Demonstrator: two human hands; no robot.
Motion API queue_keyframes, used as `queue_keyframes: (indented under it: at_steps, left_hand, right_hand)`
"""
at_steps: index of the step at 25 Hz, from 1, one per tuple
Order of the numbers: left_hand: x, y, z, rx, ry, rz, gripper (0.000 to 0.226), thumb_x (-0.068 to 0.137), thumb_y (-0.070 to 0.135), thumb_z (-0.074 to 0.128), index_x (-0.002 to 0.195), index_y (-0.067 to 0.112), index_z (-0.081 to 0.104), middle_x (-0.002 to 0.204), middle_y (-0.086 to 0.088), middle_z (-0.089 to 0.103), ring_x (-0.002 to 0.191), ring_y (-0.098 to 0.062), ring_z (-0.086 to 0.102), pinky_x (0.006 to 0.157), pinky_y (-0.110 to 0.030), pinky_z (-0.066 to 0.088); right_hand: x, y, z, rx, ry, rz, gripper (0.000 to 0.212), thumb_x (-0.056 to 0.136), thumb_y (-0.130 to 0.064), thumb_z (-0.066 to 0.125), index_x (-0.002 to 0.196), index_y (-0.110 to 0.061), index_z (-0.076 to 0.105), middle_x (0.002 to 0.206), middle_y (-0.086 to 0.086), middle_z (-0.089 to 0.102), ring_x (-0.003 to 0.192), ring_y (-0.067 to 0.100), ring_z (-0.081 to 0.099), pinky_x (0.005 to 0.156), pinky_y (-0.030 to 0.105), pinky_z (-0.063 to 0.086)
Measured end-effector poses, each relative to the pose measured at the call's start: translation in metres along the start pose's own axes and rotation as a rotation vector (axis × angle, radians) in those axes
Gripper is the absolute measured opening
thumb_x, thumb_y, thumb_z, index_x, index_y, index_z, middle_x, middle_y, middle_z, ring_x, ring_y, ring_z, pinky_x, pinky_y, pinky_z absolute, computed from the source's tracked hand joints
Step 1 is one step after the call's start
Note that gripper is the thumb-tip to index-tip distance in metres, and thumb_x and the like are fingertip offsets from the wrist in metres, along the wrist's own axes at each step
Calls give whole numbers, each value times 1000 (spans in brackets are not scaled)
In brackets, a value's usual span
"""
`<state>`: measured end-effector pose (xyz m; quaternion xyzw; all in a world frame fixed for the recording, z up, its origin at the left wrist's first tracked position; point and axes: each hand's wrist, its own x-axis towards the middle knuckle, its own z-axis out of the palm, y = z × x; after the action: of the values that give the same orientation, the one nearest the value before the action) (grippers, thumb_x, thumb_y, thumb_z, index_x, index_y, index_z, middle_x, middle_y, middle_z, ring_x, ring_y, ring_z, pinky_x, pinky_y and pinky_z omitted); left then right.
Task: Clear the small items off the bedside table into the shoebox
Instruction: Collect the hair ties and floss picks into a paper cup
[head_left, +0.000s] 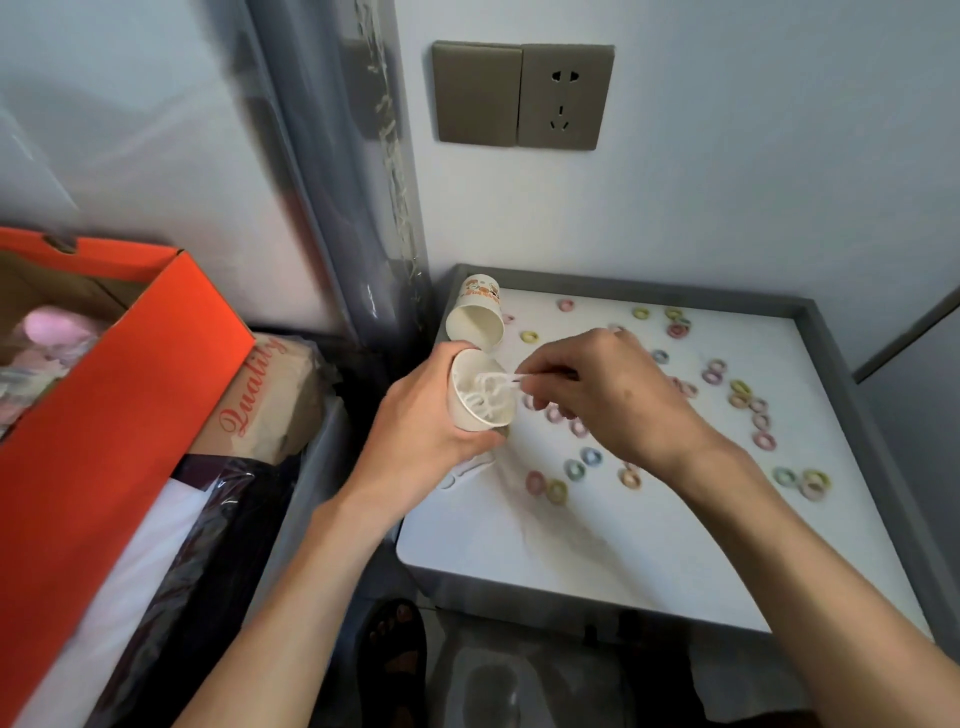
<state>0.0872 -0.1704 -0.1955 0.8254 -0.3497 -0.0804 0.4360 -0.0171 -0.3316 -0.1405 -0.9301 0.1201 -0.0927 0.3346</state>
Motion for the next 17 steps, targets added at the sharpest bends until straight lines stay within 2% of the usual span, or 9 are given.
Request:
queue_keyframes:
  at_steps: [3, 6, 8, 10, 11, 12, 15, 17]
  left_hand:
    - [1, 5, 6, -27, -41, 1, 63, 57, 32, 84, 107, 45, 49, 94, 23, 64, 88, 2, 61, 66, -14, 48]
    - [2, 8, 9, -58, -57, 5, 65, 56, 26, 85, 107, 46, 50, 96, 28, 65, 88, 6, 62, 67, -8, 44]
    - [2, 7, 8, -103, -39, 2, 65, 57, 23, 88, 107, 45, 52, 95, 26, 66, 85, 4, 64, 66, -8, 46]
    - [3, 5, 5, -160, -18, -27, 67, 57, 20, 91, 108, 43, 54, 91, 19, 67, 75, -3, 65, 63, -19, 53]
    - [4, 3, 2, -186, -6, -44, 68, 56, 19, 93, 108, 42, 55, 91, 16, 68, 72, -5, 64, 62, -24, 56]
    - [4, 1, 0, -204, 6, -51, 69, 55, 17, 94, 108, 41, 56, 92, 16, 68, 73, -5, 64, 61, -23, 56]
    - [6, -7, -10, -233, 91, -72, 71, 53, 19, 96, 109, 38, 57, 97, 22, 67, 84, 6, 62, 68, -8, 47]
    - [8, -14, -19, -260, 216, -114, 72, 52, 23, 96, 112, 35, 57, 99, 23, 67, 92, 6, 62, 78, -11, 48]
  right_hand:
    - [3, -9, 12, -22, -80, -93, 13, 84, -14, 67, 81, -23, 76, 70, -8, 70, 69, -2, 57, 67, 10, 39]
    - [5, -12, 17, 36, -94, -133, 7, 83, -14, 67, 80, -19, 72, 67, -4, 63, 65, 2, 53, 63, 13, 40]
    - [6, -9, 18, 109, -12, -52, 9, 84, -17, 69, 89, -25, 72, 69, -13, 65, 68, -4, 58, 64, 9, 42]
    - [8, -5, 19, 185, 111, 1, 12, 89, -17, 67, 97, -25, 71, 66, -21, 62, 63, -6, 59, 60, 7, 41]
    - [10, -5, 20, 215, 166, -3, 14, 90, -14, 65, 98, -23, 71, 65, -19, 63, 61, -3, 59, 58, 7, 40]
    - [12, -4, 21, 253, 218, -12, 15, 91, -11, 62, 98, -22, 71, 65, -16, 65, 60, -1, 60, 58, 8, 41]
    - [18, 8, 27, 362, 268, 0, 18, 91, -5, 62, 95, -19, 72, 70, -11, 68, 62, 0, 61, 61, 12, 44]
    - [21, 18, 39, 194, 159, -8, 16, 88, -7, 66, 94, -19, 74, 73, -16, 69, 66, -1, 61, 66, 15, 47]
